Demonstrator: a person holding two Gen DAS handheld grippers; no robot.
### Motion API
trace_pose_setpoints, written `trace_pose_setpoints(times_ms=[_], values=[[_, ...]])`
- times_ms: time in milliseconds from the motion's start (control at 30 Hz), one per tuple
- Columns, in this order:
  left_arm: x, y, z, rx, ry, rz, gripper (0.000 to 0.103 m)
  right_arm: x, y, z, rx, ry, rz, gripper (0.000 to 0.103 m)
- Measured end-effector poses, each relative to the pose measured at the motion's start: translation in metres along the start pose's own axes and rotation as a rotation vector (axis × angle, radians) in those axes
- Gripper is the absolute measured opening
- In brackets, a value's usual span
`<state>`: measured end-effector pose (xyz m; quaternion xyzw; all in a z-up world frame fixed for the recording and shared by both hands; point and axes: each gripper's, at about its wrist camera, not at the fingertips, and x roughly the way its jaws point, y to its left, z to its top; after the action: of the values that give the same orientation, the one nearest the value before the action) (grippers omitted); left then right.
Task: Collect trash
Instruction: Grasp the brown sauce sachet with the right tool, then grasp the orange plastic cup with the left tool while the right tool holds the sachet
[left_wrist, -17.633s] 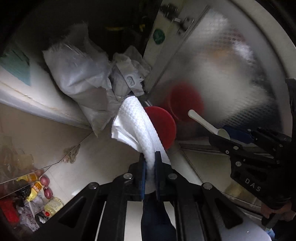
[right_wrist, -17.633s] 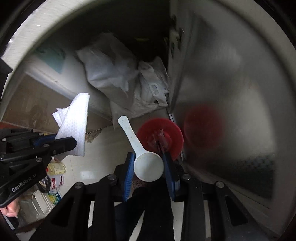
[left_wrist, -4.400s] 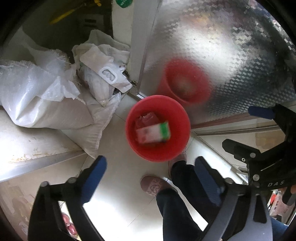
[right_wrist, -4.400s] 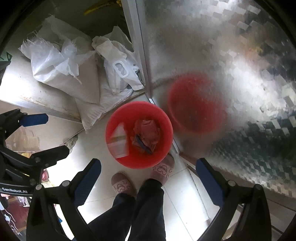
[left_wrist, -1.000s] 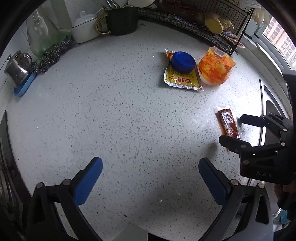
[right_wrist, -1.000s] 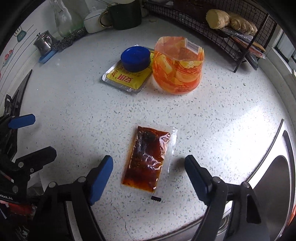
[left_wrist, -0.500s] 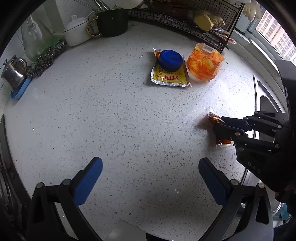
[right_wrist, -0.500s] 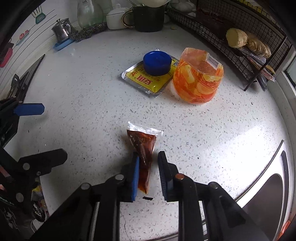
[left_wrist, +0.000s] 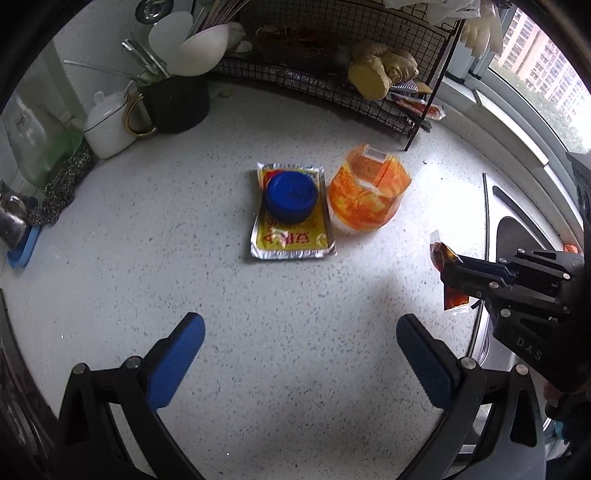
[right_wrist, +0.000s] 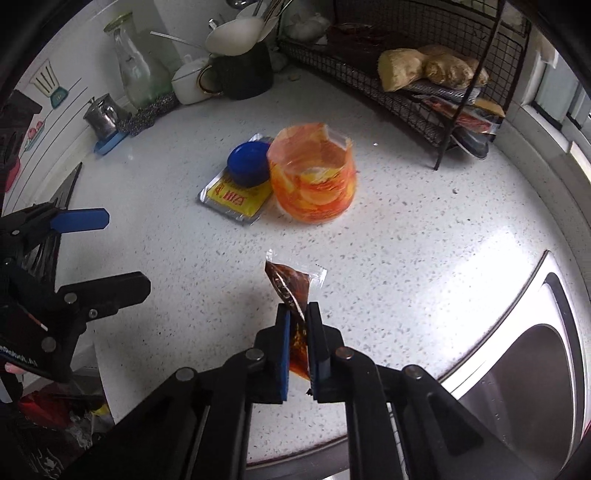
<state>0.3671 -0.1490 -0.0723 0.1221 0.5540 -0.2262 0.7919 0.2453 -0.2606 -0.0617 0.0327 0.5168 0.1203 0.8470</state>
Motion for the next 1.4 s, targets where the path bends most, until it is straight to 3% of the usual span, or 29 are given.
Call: trace_pose_setpoints(times_ms=[200,600,767,900,1000,1167,1300,1400], values=[[0.013,-0.019,0.037,0.075,-0.020,-0.009,0.103,-0.020,-0.036,0.017,0.049,-0.058,-0.053,0.007],[0.061,-0.050,0.092,0.184,-0.008,-0.005,0.103,-0.003,-0.086,0.036,0.164,-0.067,-0.067,0.007],[0.078,-0.059,0.098,0.225,0.016,-0.007,0.102,0.001,-0.097,0.035,0.203,-0.060,-0.059,0.007],[0.087,-0.066,0.101,0.220,0.042,-0.036,0.075,-0.001,-0.107,0.033,0.221,-0.059,-0.062,0.007],[0.091,-0.071,0.098,0.235,0.057,-0.026,0.066,-0.004,-0.111,0.028,0.235,-0.055,-0.064,0.007],[0.083,-0.078,0.087,0.243,0.050,-0.060,0.064,-0.016,-0.112,0.021,0.241,-0.061,-0.070,0.007],[0.061,-0.079,0.076,0.216,0.028,-0.110,0.064,-0.027,-0.103,0.017,0.239,-0.071,-0.072,0.007],[0.040,-0.076,0.063,0.215,0.011,-0.108,0.064,-0.037,-0.087,0.012,0.226,-0.078,-0.078,0.007]])
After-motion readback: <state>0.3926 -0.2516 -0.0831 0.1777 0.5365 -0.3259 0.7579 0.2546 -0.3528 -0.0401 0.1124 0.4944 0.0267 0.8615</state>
